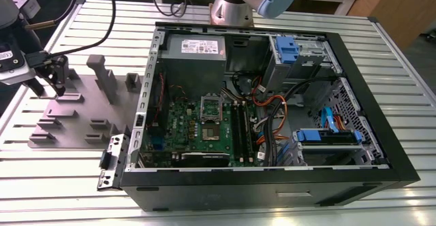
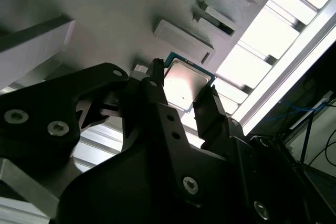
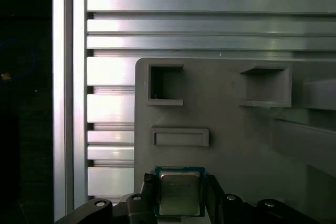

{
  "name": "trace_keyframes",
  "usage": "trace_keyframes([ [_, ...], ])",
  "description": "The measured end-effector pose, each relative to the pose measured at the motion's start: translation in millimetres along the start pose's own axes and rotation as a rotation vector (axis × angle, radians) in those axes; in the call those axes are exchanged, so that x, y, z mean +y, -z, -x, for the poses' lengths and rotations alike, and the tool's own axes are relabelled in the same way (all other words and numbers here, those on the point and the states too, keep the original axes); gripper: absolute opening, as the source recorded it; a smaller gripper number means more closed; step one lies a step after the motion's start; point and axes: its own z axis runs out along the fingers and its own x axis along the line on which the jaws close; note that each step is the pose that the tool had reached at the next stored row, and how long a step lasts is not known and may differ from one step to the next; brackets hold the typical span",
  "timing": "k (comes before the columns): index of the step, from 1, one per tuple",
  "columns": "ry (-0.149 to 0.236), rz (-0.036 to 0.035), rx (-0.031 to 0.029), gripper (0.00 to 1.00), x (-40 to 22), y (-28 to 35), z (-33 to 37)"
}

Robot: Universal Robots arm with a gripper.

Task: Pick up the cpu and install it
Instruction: 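Pick up the cpu and move it towards the insertion slot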

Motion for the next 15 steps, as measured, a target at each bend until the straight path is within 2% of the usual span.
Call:
trace_keyframes([
  [15,0.0,-0.0001,0.0001,0.47,-0.1,6.0,0.0],
])
